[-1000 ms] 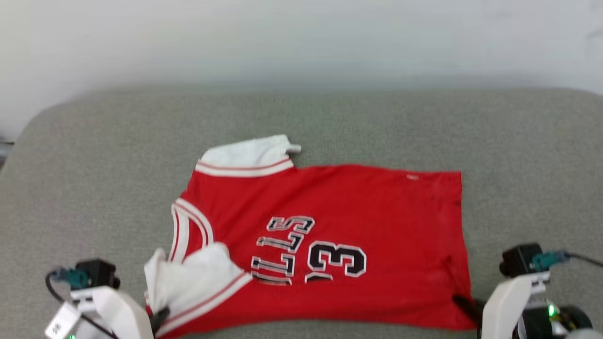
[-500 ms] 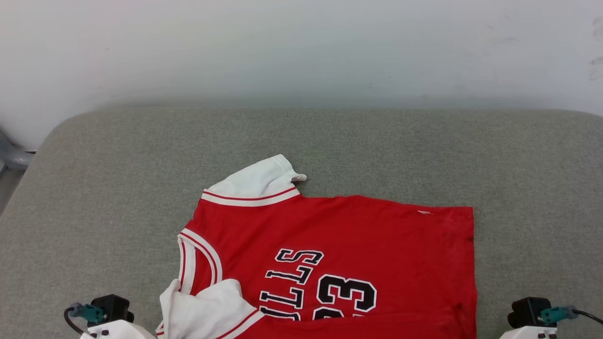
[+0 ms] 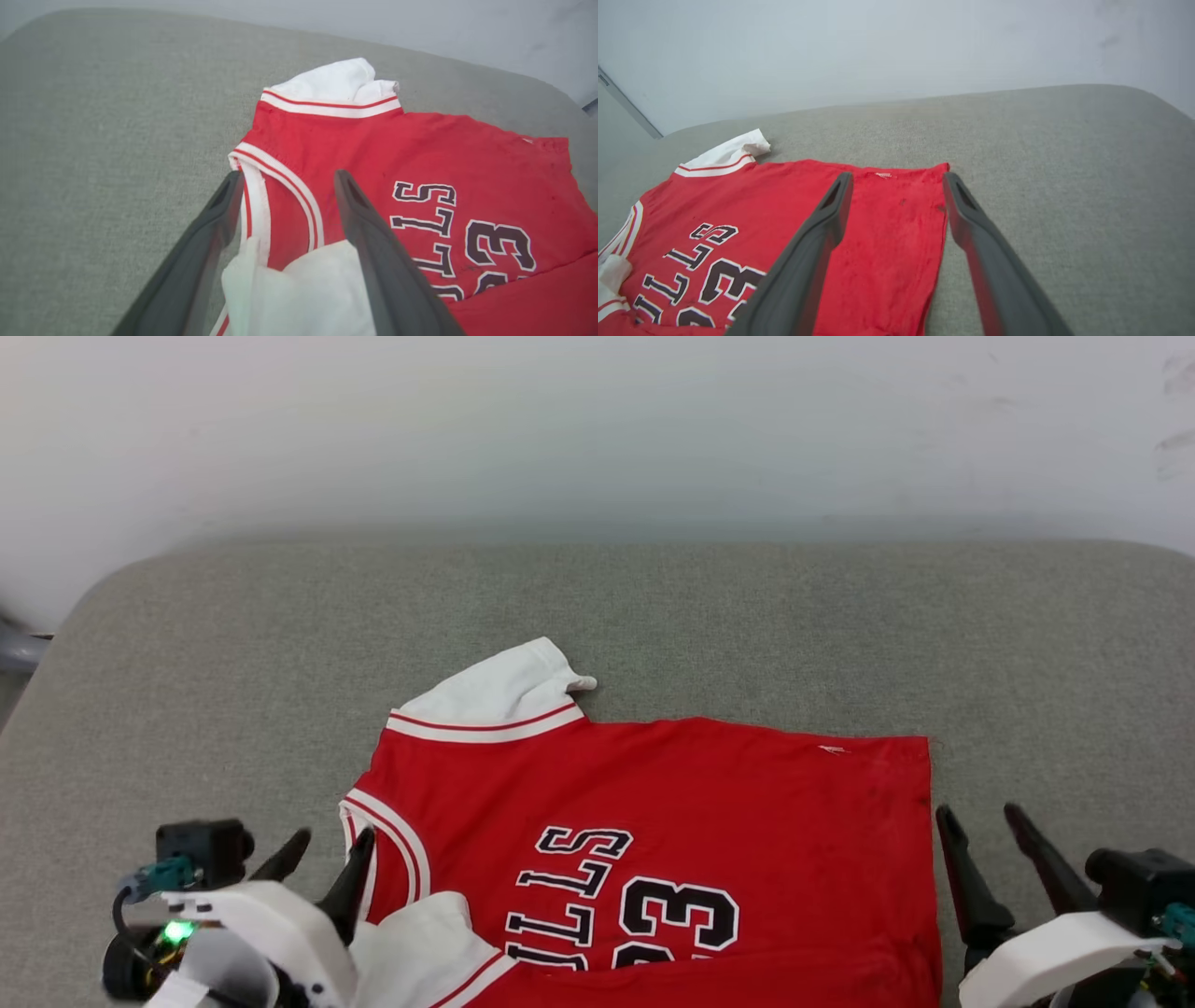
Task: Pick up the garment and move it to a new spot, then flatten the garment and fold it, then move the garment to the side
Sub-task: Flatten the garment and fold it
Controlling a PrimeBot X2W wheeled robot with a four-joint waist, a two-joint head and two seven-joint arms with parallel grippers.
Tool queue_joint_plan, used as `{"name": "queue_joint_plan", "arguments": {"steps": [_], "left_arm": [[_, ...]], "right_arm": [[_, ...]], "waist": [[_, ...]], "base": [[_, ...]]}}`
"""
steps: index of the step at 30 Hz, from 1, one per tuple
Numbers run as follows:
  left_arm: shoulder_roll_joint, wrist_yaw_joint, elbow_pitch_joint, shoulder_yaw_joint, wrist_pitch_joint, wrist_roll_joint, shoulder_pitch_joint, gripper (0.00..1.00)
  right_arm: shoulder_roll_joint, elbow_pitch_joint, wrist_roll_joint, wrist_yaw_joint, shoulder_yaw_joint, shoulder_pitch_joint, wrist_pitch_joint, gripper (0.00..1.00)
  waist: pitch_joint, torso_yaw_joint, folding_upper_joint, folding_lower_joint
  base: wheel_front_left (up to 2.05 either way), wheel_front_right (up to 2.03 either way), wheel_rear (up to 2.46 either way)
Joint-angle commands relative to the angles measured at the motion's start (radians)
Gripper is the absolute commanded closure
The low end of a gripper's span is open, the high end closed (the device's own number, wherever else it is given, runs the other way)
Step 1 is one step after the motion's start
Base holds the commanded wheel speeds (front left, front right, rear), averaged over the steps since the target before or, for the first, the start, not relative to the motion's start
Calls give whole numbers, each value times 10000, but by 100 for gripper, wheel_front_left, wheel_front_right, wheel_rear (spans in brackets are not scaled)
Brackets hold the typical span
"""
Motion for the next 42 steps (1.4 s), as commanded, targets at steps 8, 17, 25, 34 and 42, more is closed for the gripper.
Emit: {"name": "queue_joint_plan", "arguments": {"steps": [8, 17, 25, 34, 42], "left_arm": [[-578, 28, 310, -149, -1764, 1158, -1461, 0], [-627, -305, 1350, -204, -1662, 1427, -3854, 0], [254, -1767, 2565, -365, 1963, -39, -6259, 0], [1236, -1731, 2931, -840, 5782, -709, -7489, 0], [1390, -1171, 3198, -1698, 8473, -853, -7300, 100]], "right_arm": [[306, -1184, -705, -8, -45, -576, -291, 0], [418, -2188, -1062, -8, 120, -1506, -280, 0], [494, -1830, -895, -8, 256, -2254, -501, 0], [497, -1113, -306, -8, 438, -2513, -918, 0], [496, -541, 136, -8, 470, -2758, -1118, 0]], "waist": [[897, -371, 0, 1], [2595, -1115, 0, 1], [3743, -2029, 0, 1], [4412, -2588, 0, 1], [4655, -2830, 0, 1]], "base": [[0, 0, 0], [0, 0, 0], [0, 0, 0], [0, 0, 0], [0, 0, 0]]}}
